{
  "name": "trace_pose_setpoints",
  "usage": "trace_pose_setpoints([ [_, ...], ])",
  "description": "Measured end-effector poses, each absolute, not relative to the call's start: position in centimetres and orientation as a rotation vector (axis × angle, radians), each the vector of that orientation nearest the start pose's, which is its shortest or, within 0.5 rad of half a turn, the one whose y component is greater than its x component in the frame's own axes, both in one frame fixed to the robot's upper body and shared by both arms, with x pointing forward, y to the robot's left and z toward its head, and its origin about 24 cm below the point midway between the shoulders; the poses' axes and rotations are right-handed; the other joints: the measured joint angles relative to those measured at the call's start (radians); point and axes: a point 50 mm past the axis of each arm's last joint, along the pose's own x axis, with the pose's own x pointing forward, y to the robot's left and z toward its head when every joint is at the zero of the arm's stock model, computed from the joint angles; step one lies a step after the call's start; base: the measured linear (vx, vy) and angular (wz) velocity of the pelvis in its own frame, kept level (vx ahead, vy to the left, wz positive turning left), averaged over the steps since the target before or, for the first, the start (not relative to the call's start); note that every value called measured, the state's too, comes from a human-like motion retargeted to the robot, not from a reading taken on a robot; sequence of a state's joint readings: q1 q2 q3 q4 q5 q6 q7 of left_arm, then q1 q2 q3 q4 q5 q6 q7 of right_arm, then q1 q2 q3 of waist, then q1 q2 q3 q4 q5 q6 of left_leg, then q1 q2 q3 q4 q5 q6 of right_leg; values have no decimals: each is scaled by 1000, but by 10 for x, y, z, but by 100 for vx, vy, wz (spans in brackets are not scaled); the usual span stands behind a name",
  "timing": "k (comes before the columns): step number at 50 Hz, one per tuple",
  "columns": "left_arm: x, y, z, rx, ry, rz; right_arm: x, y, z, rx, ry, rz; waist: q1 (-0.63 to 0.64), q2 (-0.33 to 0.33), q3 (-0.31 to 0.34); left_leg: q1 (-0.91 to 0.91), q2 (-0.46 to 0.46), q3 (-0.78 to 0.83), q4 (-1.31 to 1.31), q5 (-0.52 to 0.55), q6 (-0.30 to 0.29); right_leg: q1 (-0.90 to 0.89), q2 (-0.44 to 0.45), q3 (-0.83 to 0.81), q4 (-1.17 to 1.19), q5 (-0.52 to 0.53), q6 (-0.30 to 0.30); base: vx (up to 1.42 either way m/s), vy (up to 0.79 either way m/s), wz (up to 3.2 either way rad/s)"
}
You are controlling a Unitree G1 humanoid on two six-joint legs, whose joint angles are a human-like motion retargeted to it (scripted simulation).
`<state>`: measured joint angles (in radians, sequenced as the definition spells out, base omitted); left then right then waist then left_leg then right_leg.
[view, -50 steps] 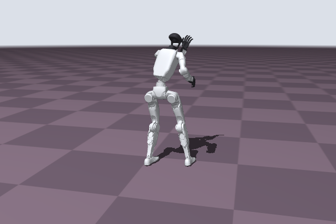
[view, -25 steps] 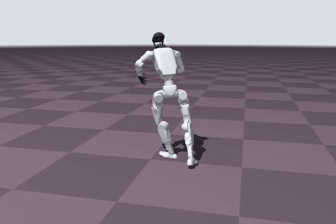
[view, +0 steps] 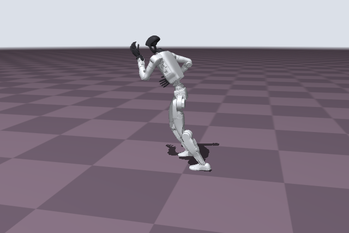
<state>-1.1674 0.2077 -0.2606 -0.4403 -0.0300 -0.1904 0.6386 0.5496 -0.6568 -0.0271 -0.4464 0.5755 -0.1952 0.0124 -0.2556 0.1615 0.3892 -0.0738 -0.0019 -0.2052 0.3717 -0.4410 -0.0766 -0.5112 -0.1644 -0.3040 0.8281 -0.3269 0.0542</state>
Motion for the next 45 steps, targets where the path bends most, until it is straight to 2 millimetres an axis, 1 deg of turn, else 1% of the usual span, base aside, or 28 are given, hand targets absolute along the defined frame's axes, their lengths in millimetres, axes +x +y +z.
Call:
trace_pose_setpoints([
  [3, 183, 70, 400, -364, -1650, -92, 156, -240, 86, -91, -28, 122, -13, -29, 0, 54, -28, -36, -28, 49, -38, 39, -18, -85, -419, 21, 63, 69, -29, 112],
  [5, 194, 69, 388, -361, -1583, -118, 165, -234, 90, -107, -66, 144, -8, -57, 12, 96, -51, -58, -22, 68, -49, 58, -9, -94, -602, 44, 105, 71, -35, 51],
  [7, 215, 70, 361, -344, -1448, -164, 180, -219, 95, -82, -129, 184, 22, -82, 31, 109, -78, -66, 53, 88, -42, 72, 13, -47, -637, 104, 94, 73, -35, -19],
  [8, 229, 72, 344, -310, -1350, -180, 191, -209, 97, -56, -161, 214, 40, -89, 42, 96, -90, -62, 128, 103, -38, 80, 23, -24, -617, 111, 64, 75, -32, -51],
  [10, 263, 84, 293, -157, -1097, -130, 217, -183, 106, -35, -239, 293, 61, -84, 66, 25, -109, -48, 341, 167, -39, 81, 36, 8, -520, 47, -14, 77, -27, -50],
  [11, 279, 95, 257, -64, -934, -63, 233, -168, 119, -72, -304, 334, 50, -70, 91, -9, -117, -50, 440, 233, -30, 131, 53, 17, -548, 28, -55, 78, -23, -24],
  [12, 288, 110, 218, -6, -770, -1, 247, -151, 135, -130, -385, 383, 37, -57, 108, -53, -119, -41, 537, 301, -23, 164, 65, 22, -555, 8, -84, 79, -20, -15],
  [13, 286, 130, 179, -12, -613, 72, 259, -131, 158, -226, -498, 447, 21, -45, 113, -119, -110, -8, 633, 373, -22, 164, 68, 23, -520, -16, -89, 81, -19, -27],
  [14, 276, 149, 144, -86, -474, 130, 266, -111, 184, -283, -625, 489, 15, -41, 115, -182, -87, 43, 710, 416, -5, 168, 68, 25, -500, -30, -83, 82, -18, -38],
  [15, 260, 168, 114, -193, -347, 196, 268, -92, 213, -321, -760, 519, 13, -40, 117, -245, -58, 102, 777, 444, 19, 175, 68, 28, -488, -40, -73, 82, -18, -58],
  [16, 241, 177, 88, -217, -237, 220, 264, -78, 240, -249, -878, 518, 40, -53, 115, -287, -32, 158, 810, 418, 62, 189, 65, 44, -482, -46, -72, 82, -17, -78],
  [17, 219, 187, 68, -226, -140, 243, 257, -66, 264, -165, -988, 515, 75, -68, 113, -324, -13, 209, 831, 385, 100, 205, 62, 62, -480, -48, -71, 83, -14, -107],
  [18, 197, 198, 55, -204, -64, 254, 247, -56, 286, -63, -1086, 508, 125, -84, 110, -349, -5, 250, 828, 335, 128, 226, 60, 88, -486, -42, -69, 84, -10, -120],
  [20, 156, 218, 47, -113, 46, 231, 221, -43, 321, 96, -1268, 491, 236, -109, 104, -380, -2, 318, 768, 230, 163, 280, 49, 136, -513, -13, -58, 86, -5, -122],
  [22, 128, 240, 55, -47, 107, 174, 197, -38, 346, 172, -1423, 472, 343, -130, 99, -397, -5, 371, 632, 149, 173, 339, 27, 171, -556, 28, -33, 88, 3, -91],
  [24, 113, 258, 67, -28, 147, 142, 179, -38, 360, 227, -1523, 471, 439, -148, 91, -399, -4, 417, 429, 111, 170, 387, 6, 198, -592, 69, -9, 90, 8, -67],
  [26, 107, 273, 79, -29, 163, 147, 166, -40, 364, 297, -1568, 492, 527, -164, 81, -376, 11, 469, 165, 110, 160, 426, 2, 219, -615, 114, 7, 92, 13, -63],
  [28, 108, 283, 88, -30, 132, 177, 159, -42, 359, 353, -1573, 530, 587, -164, 73, -336, 39, 533, -95, 116, 135, 472, 17, 229, -621, 152, 18, 96, 19, -43],
  [30, 114, 286, 95, -10, 48, 217, 157, -44, 349, 359, -1556, 571, 602, -148, 69, -291, 67, 624, -277, 152, 85, 528, 41, 230, -601, 183, 21, 98, 25, 6],
  [32, 132, 279, 97, 23, -82, 269, 163, -47, 334, 269, -1502, 629, 560, -120, 82, -249, 74, 688, -315, 191, 65, 561, 53, 227, -496, 201, 15, 98, 29, 76],
  [34, 160, 262, 101, -1, -223, 300, 181, -50, 310, 135, -1377, 662, 499, -113, 98, -231, 62, 671, -231, 138, 117, 535, 41, 234, -294, 219, 24, 97, 27, 121],
  [36, 198, 233, 113, -88, -373, 280, 207, -59, 272, -33, -1187, 604, 443, -131, 106, -237, 40, 619, -87, 29, 196, 456, 19, 262, -45, 258, 49, 95, 16, 132],
  [37, 219, 213, 127, -144, -456, 251, 219, -67, 248, -129, -1080, 545, 419, -143, 109, -244, 30, 597, -12, -19, 227, 409, 11, 279, 75, 277, 60, 93, 6, 134],
  [38, 239, 192, 148, -205, -549, 213, 227, -77, 223, -226, -972, 472, 398, -153, 111, -251, 24, 583, 58, -53, 245, 361, 5, 294, 182, 284, 67, 92, 2, 141],
  [40, 265, 148, 206, -319, -761, 103, 228, -104, 177, -297, -761, 382, 347, -159, 112, -249, 18, 549, 161, -101, 248, 276, 2, 305, 338, 234, 61, 92, -4, 157],
  [42, 266, 112, 275, -382, -1003, -21, 210, -135, 152, -162, -594, 360, 266, -142, 109, -223, 17, 489, 192, -118, 228, 209, 3, 283, 388, 143, 49, 89, -9, 179],
  [43, 259, 99, 306, -394, -1126, -66, 199, -148, 146, -80, -532, 354, 214, -129, 109, -205, 19, 454, 186, -114, 218, 177, -1, 260, 381, 106, 44, 87, -15, 176],
  [45, 236, 83, 358, -398, -1357, -102, 181, -168, 140, 15, -439, 347, 103, -100, 110, -163, 32, 394, 144, -82, 197, 116, -22, 199, 306, 46, 31, 86, -23, 147],
])
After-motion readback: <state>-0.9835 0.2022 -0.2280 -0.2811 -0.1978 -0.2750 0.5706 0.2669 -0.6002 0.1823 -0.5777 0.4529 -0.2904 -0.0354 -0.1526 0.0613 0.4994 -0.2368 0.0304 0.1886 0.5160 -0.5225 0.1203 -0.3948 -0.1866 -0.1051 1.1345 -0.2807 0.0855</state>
